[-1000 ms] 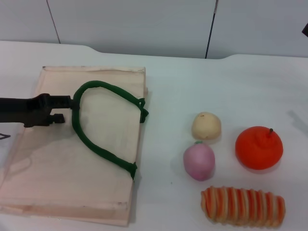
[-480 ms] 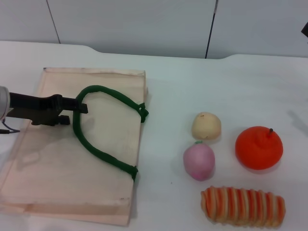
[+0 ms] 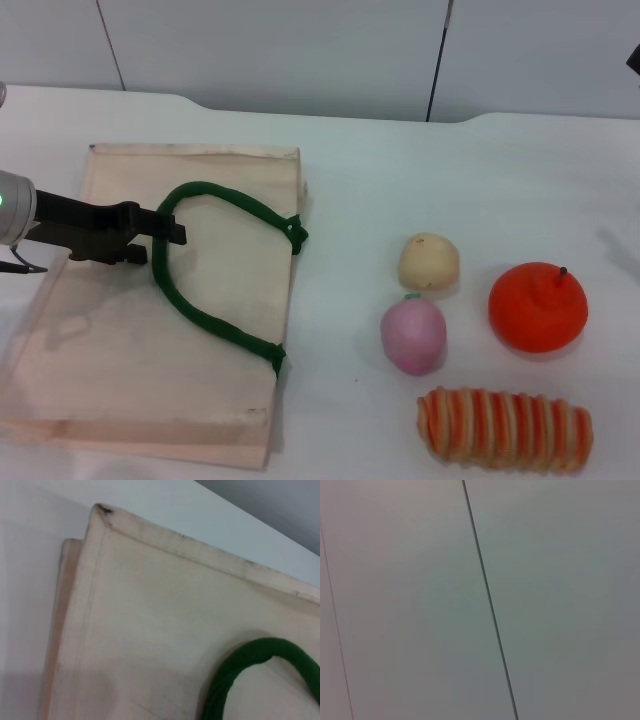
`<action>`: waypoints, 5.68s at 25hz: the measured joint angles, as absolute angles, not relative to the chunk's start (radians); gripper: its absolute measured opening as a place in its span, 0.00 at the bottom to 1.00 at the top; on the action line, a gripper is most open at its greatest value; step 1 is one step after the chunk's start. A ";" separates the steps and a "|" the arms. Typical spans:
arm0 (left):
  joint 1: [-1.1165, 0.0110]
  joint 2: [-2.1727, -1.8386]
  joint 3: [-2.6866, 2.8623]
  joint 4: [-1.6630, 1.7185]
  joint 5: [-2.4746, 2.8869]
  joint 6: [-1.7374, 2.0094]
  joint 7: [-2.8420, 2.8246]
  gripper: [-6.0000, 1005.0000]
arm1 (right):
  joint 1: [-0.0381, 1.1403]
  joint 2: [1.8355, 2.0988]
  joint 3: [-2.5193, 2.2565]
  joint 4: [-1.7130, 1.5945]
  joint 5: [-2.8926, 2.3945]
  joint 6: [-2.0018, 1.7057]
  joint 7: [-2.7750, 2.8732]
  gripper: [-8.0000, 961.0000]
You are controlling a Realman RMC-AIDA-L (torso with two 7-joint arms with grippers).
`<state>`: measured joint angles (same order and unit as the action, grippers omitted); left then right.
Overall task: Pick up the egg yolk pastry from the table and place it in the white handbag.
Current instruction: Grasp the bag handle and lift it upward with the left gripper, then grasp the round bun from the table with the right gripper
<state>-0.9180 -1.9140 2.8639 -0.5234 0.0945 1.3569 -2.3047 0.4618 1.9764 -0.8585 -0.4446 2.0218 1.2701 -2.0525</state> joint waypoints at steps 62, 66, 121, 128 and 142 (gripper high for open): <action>-1.007 -1.888 2.864 -0.410 0.252 1.180 -2.362 0.17 | 0.466 1.993 -0.842 -0.445 2.022 1.319 -2.052 0.86; -1.007 -1.888 2.864 -0.400 0.255 1.171 -2.361 0.16 | 0.466 1.993 -0.842 -0.445 2.022 1.319 -2.052 0.86; -0.866 -1.893 2.864 -0.690 -0.541 2.025 -2.097 0.13 | 0.671 2.030 -1.073 -0.844 1.078 1.234 -1.510 0.85; -0.851 -1.888 2.864 -0.690 -0.552 1.994 -2.109 0.13 | 0.686 2.029 -1.242 -0.847 1.045 1.174 -1.431 0.84; -0.843 -1.887 2.864 -0.690 -0.550 1.973 -2.114 0.13 | 0.729 2.026 -1.337 -0.744 1.038 1.071 -1.401 0.84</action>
